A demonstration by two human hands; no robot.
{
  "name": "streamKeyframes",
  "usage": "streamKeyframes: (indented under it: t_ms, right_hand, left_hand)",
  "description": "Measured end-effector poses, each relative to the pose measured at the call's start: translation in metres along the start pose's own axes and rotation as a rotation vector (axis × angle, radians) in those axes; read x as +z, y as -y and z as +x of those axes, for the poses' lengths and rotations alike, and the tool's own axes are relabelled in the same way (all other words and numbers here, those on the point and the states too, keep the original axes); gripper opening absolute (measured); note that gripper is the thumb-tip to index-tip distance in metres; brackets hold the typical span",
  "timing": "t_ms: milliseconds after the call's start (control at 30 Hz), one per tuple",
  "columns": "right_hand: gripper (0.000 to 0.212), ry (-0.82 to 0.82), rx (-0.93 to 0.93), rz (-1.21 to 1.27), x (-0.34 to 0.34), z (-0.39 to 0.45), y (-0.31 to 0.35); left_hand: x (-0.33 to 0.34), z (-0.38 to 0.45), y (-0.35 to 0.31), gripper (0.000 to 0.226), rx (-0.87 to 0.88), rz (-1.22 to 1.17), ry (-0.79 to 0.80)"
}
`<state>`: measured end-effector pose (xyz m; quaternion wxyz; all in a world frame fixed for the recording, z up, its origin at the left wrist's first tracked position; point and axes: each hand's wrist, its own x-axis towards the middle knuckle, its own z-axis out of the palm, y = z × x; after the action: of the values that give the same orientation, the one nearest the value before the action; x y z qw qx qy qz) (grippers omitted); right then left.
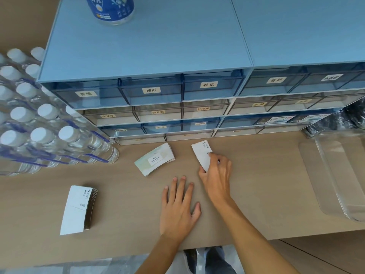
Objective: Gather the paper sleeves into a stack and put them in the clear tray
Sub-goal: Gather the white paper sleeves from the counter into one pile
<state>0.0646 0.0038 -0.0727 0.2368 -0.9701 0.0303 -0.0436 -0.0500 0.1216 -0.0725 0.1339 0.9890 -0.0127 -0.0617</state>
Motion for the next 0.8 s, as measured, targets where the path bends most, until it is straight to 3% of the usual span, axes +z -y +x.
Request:
streamKeyframes:
  t_ms: [233,433,667,800]
  right_hand:
    - [0.055,0.192,-0.259,-0.028,-0.033,-0.037,-0.035]
    - [0.049,0.298,-0.536,-0.09,-0.064,-0.049,-0.068]
    - [0.043,0.459,-0.837,-0.143,-0.078,-0.032,-0.087]
    - [0.042,0.524,-0.936,-0.1,-0.081,-0.023,-0.084]
  left_hand:
    - [-0.003,0.0,0.006,0.06,0.02,-0.072,-0.053]
    - [-0.01,0.0,0.001,0.069,-0.074,-0.324,-0.093]
    - [-0.022,0.004,-0.018,0.08,0.012,-0.337,0.097]
    - [-0.021,0.005,-0.033,0.061,-0.032,-0.301,0.134]
